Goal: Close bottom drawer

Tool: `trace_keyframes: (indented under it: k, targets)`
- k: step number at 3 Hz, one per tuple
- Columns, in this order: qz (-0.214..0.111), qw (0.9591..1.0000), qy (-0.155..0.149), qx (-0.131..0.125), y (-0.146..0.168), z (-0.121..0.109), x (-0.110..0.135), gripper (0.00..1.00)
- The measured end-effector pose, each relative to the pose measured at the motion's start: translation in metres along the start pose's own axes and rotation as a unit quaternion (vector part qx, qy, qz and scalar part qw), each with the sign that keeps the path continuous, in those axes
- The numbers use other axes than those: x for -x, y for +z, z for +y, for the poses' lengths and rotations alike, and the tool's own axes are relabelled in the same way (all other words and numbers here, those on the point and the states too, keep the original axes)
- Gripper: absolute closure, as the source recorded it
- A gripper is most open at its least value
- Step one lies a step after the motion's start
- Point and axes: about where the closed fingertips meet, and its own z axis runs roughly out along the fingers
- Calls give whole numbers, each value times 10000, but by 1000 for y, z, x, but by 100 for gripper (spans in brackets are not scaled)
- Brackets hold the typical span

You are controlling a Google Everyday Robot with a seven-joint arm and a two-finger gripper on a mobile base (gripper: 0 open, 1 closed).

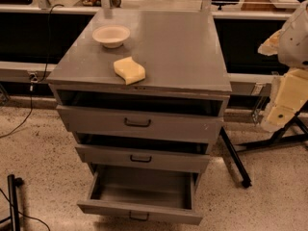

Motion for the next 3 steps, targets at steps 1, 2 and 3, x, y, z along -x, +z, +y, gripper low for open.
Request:
trace_keyframes:
  k: [1,2,3]
  targets:
    - [-5,10000,-14,62,6,0,2,0]
    - [-63,9966,-178,804,75,5,27,0]
    - [-550,9883,-583,1298,123,40,55,0]
